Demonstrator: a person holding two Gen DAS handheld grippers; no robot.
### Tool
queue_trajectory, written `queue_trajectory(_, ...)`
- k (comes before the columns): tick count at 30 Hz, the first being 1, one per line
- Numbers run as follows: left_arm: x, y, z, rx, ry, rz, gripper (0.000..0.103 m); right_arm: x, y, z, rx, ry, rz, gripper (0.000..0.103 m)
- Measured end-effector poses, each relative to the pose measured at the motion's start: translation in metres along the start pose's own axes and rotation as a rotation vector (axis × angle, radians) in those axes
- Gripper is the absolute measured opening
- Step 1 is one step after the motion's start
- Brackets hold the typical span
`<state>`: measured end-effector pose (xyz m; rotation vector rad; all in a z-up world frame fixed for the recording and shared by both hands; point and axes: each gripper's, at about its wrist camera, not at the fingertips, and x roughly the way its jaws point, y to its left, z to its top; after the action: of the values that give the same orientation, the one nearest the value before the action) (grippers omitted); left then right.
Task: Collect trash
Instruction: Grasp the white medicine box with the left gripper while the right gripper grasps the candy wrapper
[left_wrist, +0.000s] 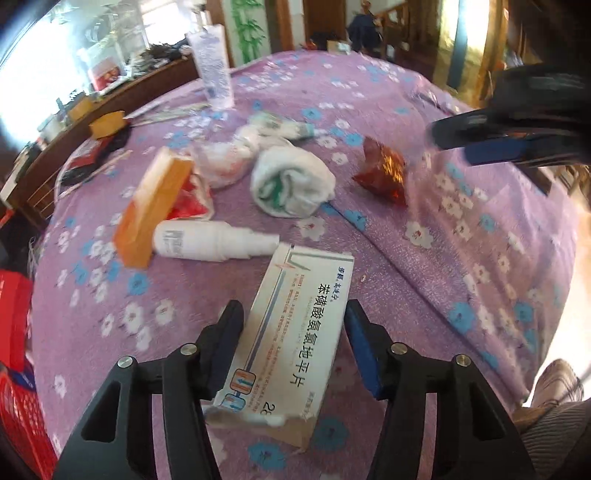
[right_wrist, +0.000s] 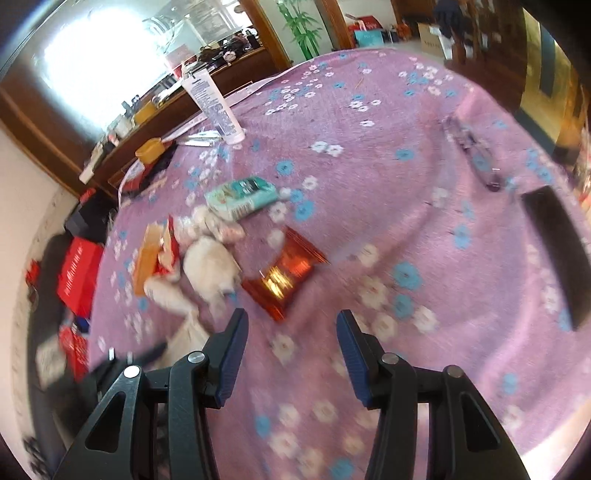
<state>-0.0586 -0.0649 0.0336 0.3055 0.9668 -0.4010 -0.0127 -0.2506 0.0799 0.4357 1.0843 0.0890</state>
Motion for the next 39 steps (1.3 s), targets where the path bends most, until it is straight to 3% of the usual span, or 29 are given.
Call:
queue_trajectory(2,-0.011,0.005,-0.001,-0.023,-0.018,0.01,0.045,0.017,0.004,0.011,0.027,0.016,0.01,0.053)
queue_trajectory(3,-0.015,0.008,-0.002,-0.034,-0.024,0.013,0.027,0.023,0.006,0.015,0.033,0.022,0.012,0.053)
queue_trajectory(4,-0.019,0.011,-0.004,-0.052,-0.023,0.022,0.024,0.033,0.009,0.02,0.033,0.031,0.006,0.053)
queue_trajectory(11,-0.03,0.037,-0.017,-0.148,-0.02,0.046,0.024,0.072,0.016,0.028,0.033,0.109,-0.075,0.05)
queue_trajectory(12,-0.029,0.04,-0.018,-0.161,-0.013,0.046,0.026,0.077,0.016,0.027,0.027,0.12,-0.075,0.046)
queue_trajectory(13,-0.028,0.045,-0.021,-0.18,-0.002,0.045,0.029,0.08,0.017,0.026,0.02,0.131,-0.078,0.035)
queue_trajectory(15,-0.028,0.051,-0.023,-0.207,0.003,0.031,0.061,0.078,0.021,0.024,-0.02,0.115,-0.081,0.032)
queue_trajectory(17,-0.03,0.054,-0.023,-0.211,-0.011,0.02,0.072,0.073,0.024,0.021,-0.046,0.107,-0.07,0.029)
queue_trajectory(22,-0.018,0.037,-0.015,-0.123,0.041,-0.016,0.074,0.048,0.024,0.005,-0.07,0.069,-0.037,0.029)
queue_trajectory(27,0.006,0.016,-0.019,-0.012,0.107,0.035,0.074,0.022,0.025,-0.007,-0.085,0.053,0.035,0.029)
queue_trajectory(31,0.013,0.02,-0.02,-0.037,0.106,0.03,0.07,0.003,0.039,-0.015,-0.156,0.018,0.059,0.029)
queue_trajectory(35,0.016,0.027,-0.018,-0.112,0.082,-0.023,0.052,-0.009,0.053,-0.026,-0.241,-0.01,0.063,0.029)
queue_trajectory(39,0.01,0.028,-0.023,-0.173,0.055,0.025,0.052,-0.013,0.064,-0.037,-0.313,-0.026,0.049,0.029)
